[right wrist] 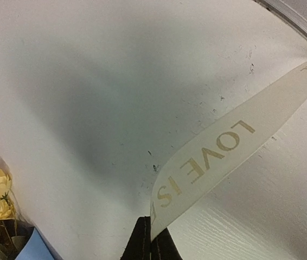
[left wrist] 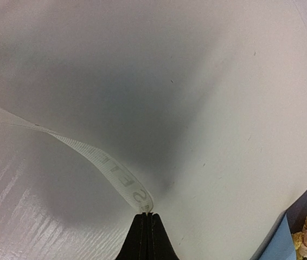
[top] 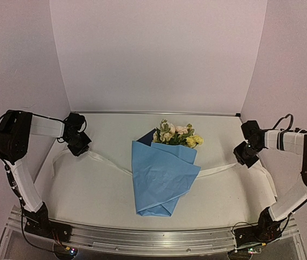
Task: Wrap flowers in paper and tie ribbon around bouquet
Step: Adjust the ribbon on the folded bouquet.
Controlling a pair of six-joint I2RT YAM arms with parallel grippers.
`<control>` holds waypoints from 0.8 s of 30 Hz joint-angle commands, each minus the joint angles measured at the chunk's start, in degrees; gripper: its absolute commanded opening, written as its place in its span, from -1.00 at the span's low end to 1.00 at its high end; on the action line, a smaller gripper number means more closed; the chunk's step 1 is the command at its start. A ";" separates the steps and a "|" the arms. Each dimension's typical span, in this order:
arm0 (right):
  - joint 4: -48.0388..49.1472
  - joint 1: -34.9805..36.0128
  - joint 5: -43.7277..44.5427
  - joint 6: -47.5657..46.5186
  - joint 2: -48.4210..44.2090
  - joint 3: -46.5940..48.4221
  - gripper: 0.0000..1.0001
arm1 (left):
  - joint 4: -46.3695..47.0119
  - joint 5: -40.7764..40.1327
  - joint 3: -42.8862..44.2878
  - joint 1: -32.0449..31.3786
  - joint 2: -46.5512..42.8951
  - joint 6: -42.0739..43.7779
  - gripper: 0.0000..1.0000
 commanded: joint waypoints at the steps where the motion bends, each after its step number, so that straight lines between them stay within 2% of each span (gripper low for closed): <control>1: -3.79 -0.19 1.90 -1.04 -3.39 -0.95 -1.00 | 1.45 -1.53 -1.11 0.81 -3.13 0.59 -1.00; 7: -3.91 0.36 1.64 -1.94 -8.96 -3.77 -1.00 | 6.68 4.79 -2.77 0.34 -4.24 3.34 -1.00; 14: -5.12 6.01 4.81 -2.50 -16.22 -6.00 -1.00 | 10.38 10.22 -2.84 -5.63 -8.53 10.80 -1.00; 19: -5.84 15.93 8.81 -1.46 -17.70 -6.12 -1.00 | 15.77 10.87 -2.93 -15.38 -13.31 17.13 -1.00; 21: -5.80 17.26 8.84 -1.02 -16.91 -6.13 -1.00 | 19.35 10.51 -1.63 -21.05 -13.85 20.98 -1.00; 24: -5.95 17.30 7.72 -2.63 -13.99 -4.66 -1.00 | 20.92 11.62 5.14 -30.62 -10.46 31.99 -1.00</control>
